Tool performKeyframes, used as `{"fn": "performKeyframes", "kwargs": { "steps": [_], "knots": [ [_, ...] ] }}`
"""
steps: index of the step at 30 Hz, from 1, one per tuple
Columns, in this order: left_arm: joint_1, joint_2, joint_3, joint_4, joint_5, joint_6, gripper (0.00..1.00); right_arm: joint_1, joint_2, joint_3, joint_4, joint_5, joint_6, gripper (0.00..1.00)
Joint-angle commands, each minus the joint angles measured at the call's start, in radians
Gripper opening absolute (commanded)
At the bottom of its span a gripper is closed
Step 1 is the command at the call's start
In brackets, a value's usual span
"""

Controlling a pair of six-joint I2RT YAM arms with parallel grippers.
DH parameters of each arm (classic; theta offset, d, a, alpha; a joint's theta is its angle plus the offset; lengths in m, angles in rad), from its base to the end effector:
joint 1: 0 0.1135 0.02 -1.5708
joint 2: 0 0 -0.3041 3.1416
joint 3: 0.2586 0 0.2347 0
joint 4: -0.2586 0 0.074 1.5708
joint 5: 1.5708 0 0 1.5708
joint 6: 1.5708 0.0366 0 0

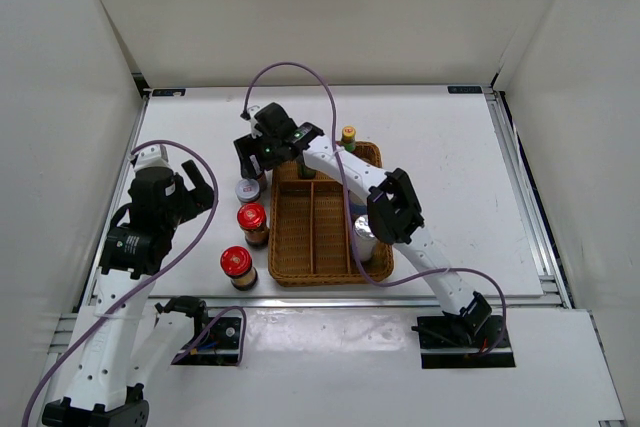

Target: Organize the condiment bottles

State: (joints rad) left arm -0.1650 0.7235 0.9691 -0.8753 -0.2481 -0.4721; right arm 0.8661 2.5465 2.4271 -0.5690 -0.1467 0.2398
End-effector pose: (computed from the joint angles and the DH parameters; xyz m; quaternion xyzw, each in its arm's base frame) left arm 0.0864 -0.0053 0.3637 -0.1907 0.8655 -0.0362 0.4618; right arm 0.3777 0.4524 0.2465 -0.3076 0.8483 0.2801 0.3276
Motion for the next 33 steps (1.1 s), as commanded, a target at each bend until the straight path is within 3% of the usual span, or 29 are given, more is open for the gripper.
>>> {"fn": "performKeyframes", "kwargs": {
  "steps": [1, 4, 18, 23, 28, 33],
  "knots": [
    [0.004, -0.007, -0.006, 0.002, -0.016, -0.007, 1.00, 0.001, 0.024, 0.043, 0.015, -0.013, 0.009, 0.85],
    [0.004, -0.007, -0.006, 0.002, -0.016, -0.007, 1.00, 0.001, 0.034, 0.052, 0.015, 0.025, 0.009, 0.81],
    [0.004, -0.016, -0.006, 0.002, -0.016, -0.007, 1.00, 0.044, -0.124, 0.027, 0.118, 0.167, -0.014, 0.20],
    [0.004, -0.036, -0.006, 0.002, -0.016, -0.007, 1.00, 0.076, -0.285, -0.017, 0.127, 0.226, -0.072, 0.10],
    [0.004, -0.056, -0.006, 0.002, -0.025, -0.016, 1.00, 0.109, -0.497, -0.212, 0.218, 0.302, -0.135, 0.00],
    [0.004, -0.065, -0.006, 0.002, -0.034, -0.016, 1.00, 0.175, -0.741, -0.414, 0.257, 0.391, -0.217, 0.00]
  ]
}}
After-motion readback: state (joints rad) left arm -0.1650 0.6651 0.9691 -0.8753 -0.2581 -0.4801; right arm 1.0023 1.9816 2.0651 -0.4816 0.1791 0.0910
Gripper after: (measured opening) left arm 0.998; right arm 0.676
